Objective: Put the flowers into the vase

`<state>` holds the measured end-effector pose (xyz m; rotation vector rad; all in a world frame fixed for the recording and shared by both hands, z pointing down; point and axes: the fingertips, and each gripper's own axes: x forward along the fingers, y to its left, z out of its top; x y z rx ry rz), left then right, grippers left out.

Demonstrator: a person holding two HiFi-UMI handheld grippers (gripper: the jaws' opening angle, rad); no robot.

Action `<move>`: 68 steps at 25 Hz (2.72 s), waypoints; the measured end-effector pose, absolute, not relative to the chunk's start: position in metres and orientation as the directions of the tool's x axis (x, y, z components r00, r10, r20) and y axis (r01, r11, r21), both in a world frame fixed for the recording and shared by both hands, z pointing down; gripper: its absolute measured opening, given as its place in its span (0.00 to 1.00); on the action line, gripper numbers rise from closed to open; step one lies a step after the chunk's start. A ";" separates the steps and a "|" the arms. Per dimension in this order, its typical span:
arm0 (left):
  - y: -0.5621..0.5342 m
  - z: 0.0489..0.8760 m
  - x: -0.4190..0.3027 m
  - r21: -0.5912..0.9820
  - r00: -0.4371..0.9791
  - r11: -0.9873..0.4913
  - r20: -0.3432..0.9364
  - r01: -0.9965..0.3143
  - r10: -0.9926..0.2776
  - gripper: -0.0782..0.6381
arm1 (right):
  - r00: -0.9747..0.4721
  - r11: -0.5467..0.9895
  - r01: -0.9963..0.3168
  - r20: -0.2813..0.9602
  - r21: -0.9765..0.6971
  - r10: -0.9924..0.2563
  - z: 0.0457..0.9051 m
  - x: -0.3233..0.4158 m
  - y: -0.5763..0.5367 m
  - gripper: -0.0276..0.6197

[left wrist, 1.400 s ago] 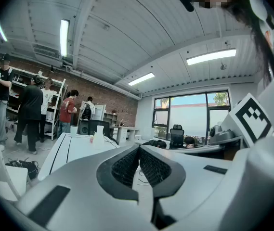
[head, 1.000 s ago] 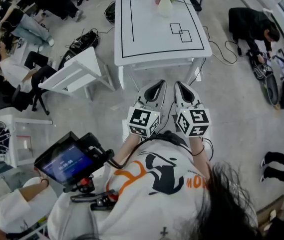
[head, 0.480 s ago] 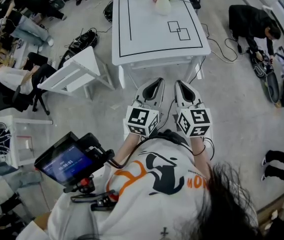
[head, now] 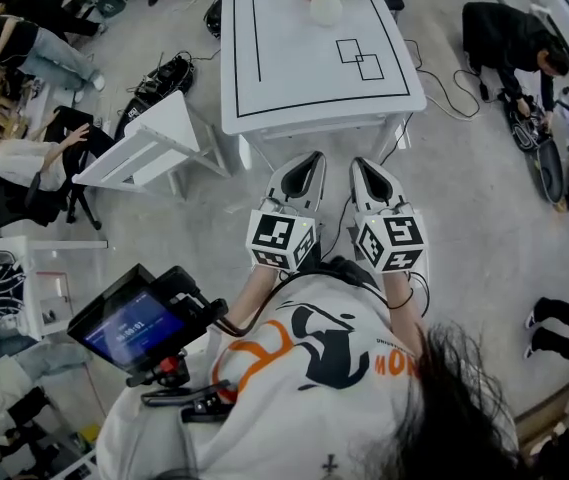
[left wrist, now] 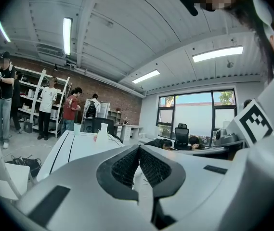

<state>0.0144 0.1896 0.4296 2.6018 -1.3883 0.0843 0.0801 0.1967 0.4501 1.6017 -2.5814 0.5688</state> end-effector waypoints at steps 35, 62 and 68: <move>-0.091 0.447 -0.108 0.231 0.652 -0.617 0.133 -0.752 -0.746 0.12 | -0.341 0.270 -0.931 0.331 -0.245 -0.880 0.470 -0.025 -0.063 0.06; -0.192 0.466 -0.034 0.206 0.662 -0.630 0.177 -0.749 -0.729 0.12 | -0.325 0.237 -0.931 0.339 -0.276 -0.883 0.489 0.063 -0.177 0.06; -0.223 0.474 -0.008 0.239 0.649 -0.606 0.193 -0.759 -0.736 0.12 | -0.335 0.249 -0.931 0.350 -0.268 -0.875 0.497 0.109 -0.231 0.06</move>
